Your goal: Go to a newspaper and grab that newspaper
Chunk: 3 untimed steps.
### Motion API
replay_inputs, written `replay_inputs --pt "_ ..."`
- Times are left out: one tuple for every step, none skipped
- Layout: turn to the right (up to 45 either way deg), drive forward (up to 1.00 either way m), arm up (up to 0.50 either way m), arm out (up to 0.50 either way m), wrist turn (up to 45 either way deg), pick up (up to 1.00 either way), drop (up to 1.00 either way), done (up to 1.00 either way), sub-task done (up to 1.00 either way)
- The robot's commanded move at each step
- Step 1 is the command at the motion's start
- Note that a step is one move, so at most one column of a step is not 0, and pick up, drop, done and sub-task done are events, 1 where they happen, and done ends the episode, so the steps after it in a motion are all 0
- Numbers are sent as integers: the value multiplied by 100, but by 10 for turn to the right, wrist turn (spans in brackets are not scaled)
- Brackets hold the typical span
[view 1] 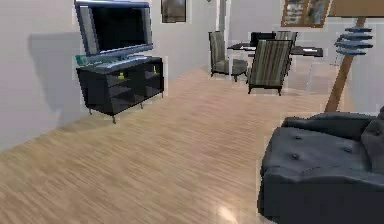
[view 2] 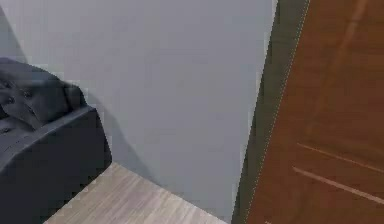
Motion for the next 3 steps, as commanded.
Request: replay_inputs --pt "-60 0 0 0 0 0 0 0 0" --pt "0 100 0 0 0 0 0 0 0" --pt "0 30 0 0 0 0 0 0 0"
